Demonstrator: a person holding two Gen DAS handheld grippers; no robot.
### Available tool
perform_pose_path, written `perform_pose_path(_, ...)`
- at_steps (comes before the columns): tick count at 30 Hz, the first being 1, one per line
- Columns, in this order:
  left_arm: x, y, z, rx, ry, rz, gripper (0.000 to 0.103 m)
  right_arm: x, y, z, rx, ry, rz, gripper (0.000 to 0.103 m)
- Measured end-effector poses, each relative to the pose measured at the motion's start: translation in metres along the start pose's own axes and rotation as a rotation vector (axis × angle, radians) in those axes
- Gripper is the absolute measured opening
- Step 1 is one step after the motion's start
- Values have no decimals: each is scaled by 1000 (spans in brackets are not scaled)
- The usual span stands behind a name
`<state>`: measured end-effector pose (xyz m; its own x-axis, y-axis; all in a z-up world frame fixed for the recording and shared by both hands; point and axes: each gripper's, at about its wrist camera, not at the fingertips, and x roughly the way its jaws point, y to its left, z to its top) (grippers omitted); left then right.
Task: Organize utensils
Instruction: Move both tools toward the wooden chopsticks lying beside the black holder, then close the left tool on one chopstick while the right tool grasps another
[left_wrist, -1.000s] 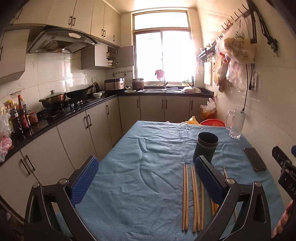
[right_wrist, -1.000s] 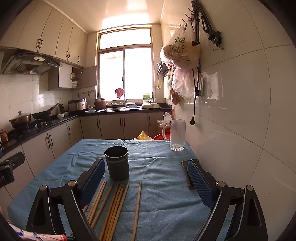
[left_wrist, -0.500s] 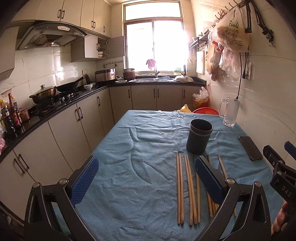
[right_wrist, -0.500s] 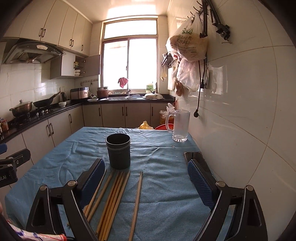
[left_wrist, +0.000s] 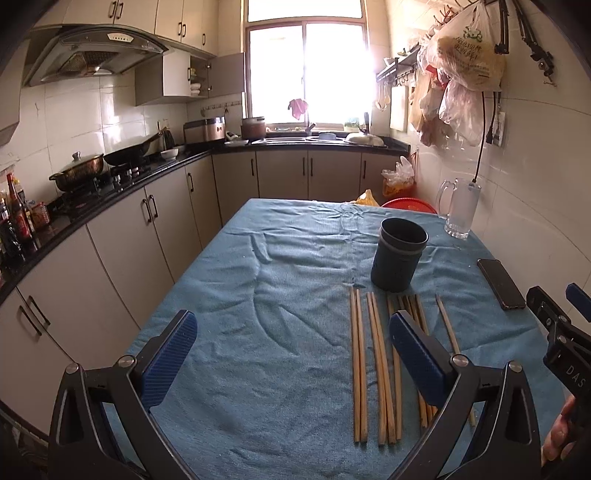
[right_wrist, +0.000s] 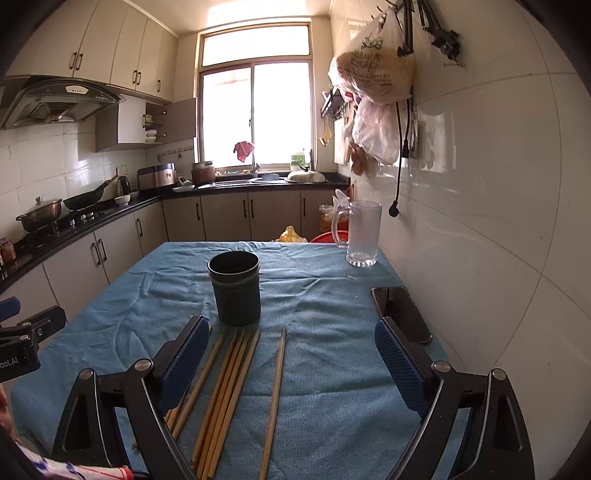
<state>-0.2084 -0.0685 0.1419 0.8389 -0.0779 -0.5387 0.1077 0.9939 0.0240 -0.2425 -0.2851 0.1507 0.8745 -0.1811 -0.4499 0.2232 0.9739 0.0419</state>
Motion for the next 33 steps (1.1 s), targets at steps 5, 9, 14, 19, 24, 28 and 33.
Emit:
perform_pose_path(5,9,-2,-1,3,15,1,103,8,2,-1,-6,17,-2,94)
perform_pose_path(9,15,-3,-1,4,26,2,103,13,3,-4,-9,31,1,94)
perform_pose_path(14,27,-2,-2,7,50,7,103,23,2,-6,-5,55,3,94)
perform_pose_path(19,47,1,-3,33,82,21,103,37,-5,-13,8,98,3,94)
perform_pose_path(24,82,-4,-1,100,154,-2,103,58,-16,-20,33,169,11,94)
perform_pose_path(28,116,-15,2,136,234,-68,99,81,-20,-25,16,235,32,94)
perform_pose_path(33,163,-31,7,137,324,-164,79,104,-25,-35,28,315,63,90)
